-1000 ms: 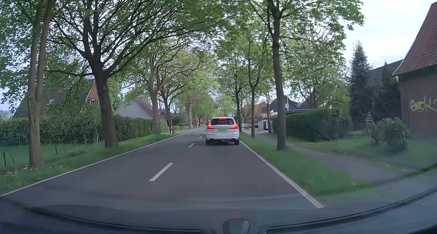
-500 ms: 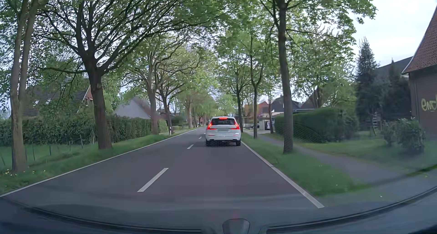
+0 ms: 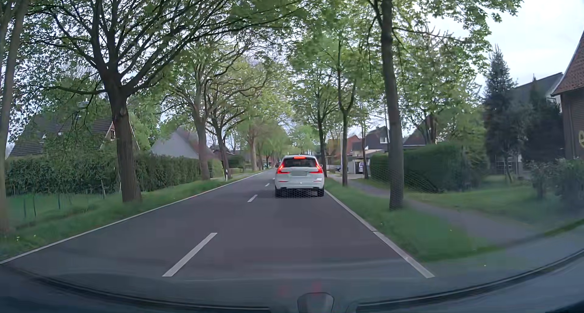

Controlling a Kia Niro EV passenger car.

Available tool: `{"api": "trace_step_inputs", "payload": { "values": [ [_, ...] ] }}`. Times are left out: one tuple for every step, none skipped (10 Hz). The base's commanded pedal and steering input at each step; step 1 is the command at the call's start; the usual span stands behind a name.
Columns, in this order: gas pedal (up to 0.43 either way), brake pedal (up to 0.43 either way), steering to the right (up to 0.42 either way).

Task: Follow the waypoints while adhering to traffic rules and regulations

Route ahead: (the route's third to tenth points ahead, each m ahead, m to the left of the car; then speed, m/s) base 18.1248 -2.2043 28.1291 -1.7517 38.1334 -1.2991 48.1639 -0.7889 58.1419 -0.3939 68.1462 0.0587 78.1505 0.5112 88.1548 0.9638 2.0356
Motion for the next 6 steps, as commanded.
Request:
{"api": "trace_step_inputs", "payload": {
  "values": [
    [0.0,0.0,-0.011],
    [0.0,0.0,-0.011],
    [0.0,0.0,-0.011],
    [0.0,0.0,-0.011],
    [0.0,0.0,-0.011],
    [0.0,0.0,-0.011]
  ]
}}
